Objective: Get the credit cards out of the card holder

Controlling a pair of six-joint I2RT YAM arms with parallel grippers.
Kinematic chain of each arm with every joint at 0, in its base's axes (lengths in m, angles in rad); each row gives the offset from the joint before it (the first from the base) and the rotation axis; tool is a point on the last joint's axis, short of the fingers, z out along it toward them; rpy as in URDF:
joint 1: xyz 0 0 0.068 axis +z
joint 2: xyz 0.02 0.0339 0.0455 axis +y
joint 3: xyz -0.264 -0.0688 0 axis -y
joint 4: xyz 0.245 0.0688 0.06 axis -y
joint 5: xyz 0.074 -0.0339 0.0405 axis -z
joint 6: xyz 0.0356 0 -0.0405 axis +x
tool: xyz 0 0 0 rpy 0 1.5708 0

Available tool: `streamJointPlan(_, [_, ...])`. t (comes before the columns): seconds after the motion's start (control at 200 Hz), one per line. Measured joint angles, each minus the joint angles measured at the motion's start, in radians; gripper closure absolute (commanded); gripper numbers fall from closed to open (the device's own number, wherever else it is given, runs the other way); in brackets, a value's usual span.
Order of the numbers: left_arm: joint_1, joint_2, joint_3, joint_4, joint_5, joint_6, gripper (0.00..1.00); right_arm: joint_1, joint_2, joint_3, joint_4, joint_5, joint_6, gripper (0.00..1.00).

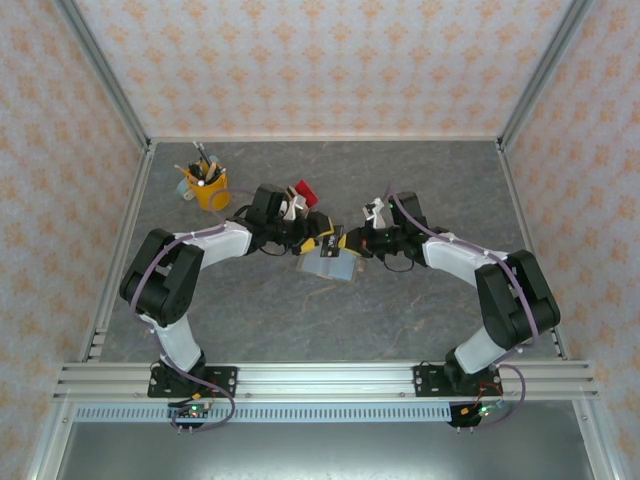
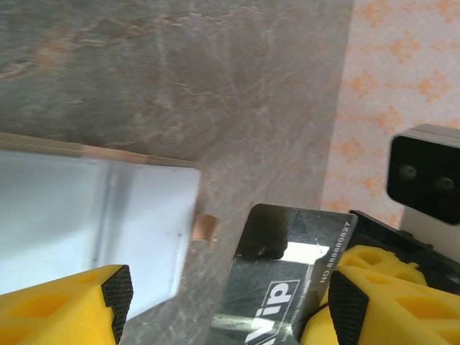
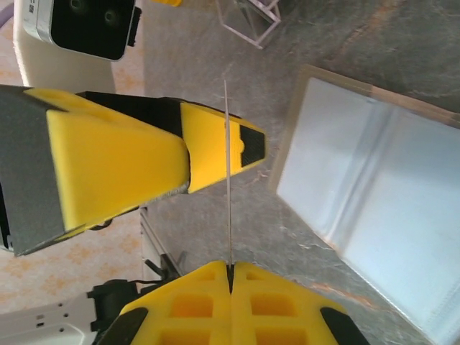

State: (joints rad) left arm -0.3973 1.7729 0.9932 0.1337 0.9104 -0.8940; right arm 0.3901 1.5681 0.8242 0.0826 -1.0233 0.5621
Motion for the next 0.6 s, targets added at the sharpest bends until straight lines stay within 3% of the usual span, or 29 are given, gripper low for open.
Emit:
streamJointPlan(0.16, [0.0, -0.003, -0.006, 0.047, 0.042, -0.007, 0.31, -0.003, 0.0, -0.005, 0.051, -0.031, 0.042, 1.0])
streamJointPlan(0.601, [0.011, -0.019, -0.014, 0.084, 0.077, -0.021, 0.76, -0.027, 0.0, -0.012, 0.074, -0.047, 0.069, 1.0])
